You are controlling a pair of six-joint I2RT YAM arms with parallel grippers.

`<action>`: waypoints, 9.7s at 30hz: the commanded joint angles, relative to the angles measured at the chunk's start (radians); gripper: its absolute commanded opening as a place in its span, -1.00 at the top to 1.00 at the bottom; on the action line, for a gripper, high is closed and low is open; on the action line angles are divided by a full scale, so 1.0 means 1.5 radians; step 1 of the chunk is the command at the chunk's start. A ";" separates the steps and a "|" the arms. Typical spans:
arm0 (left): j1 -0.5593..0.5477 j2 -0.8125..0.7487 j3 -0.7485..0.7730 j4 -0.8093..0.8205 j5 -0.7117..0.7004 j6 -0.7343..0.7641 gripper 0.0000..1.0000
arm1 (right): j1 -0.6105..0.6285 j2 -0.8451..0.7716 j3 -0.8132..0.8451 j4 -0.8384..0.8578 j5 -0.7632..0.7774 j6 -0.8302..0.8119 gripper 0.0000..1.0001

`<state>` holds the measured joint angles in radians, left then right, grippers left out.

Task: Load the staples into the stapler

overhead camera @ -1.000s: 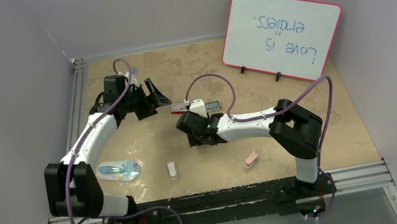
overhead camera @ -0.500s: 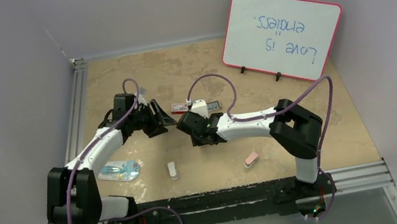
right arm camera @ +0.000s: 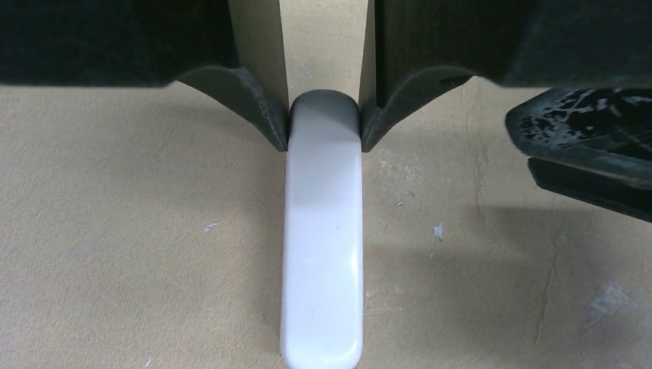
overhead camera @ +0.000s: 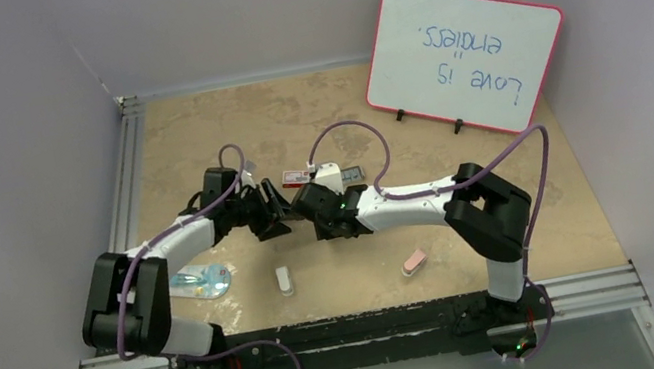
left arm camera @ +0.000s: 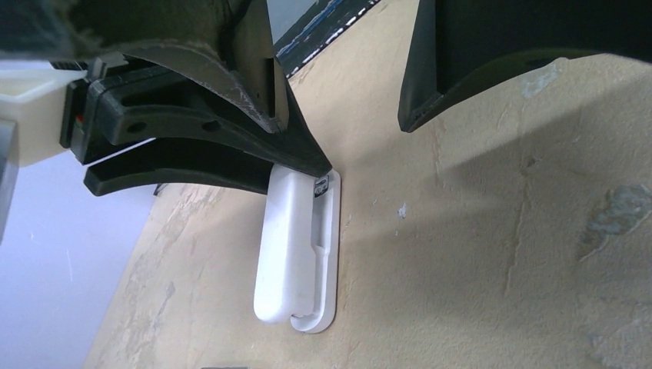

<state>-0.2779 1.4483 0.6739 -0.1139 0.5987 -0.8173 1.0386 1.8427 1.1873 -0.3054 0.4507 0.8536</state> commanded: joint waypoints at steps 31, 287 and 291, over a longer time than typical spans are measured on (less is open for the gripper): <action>-0.060 0.098 -0.050 0.201 0.083 -0.032 0.21 | -0.074 -0.120 -0.052 0.100 -0.169 0.025 0.60; -0.110 -0.257 -0.023 -0.024 -0.305 0.009 -0.06 | -0.065 -0.143 -0.146 -0.095 -0.059 0.085 -0.17; -0.110 -0.251 -0.024 -0.017 -0.302 0.008 -0.06 | -0.038 -0.166 -0.132 -0.137 -0.065 0.093 -0.20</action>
<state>-0.4400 1.0695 0.6174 -0.1967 0.1265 -0.8009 0.9421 1.6348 0.9394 -0.4252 0.3672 0.9852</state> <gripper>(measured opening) 0.534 0.592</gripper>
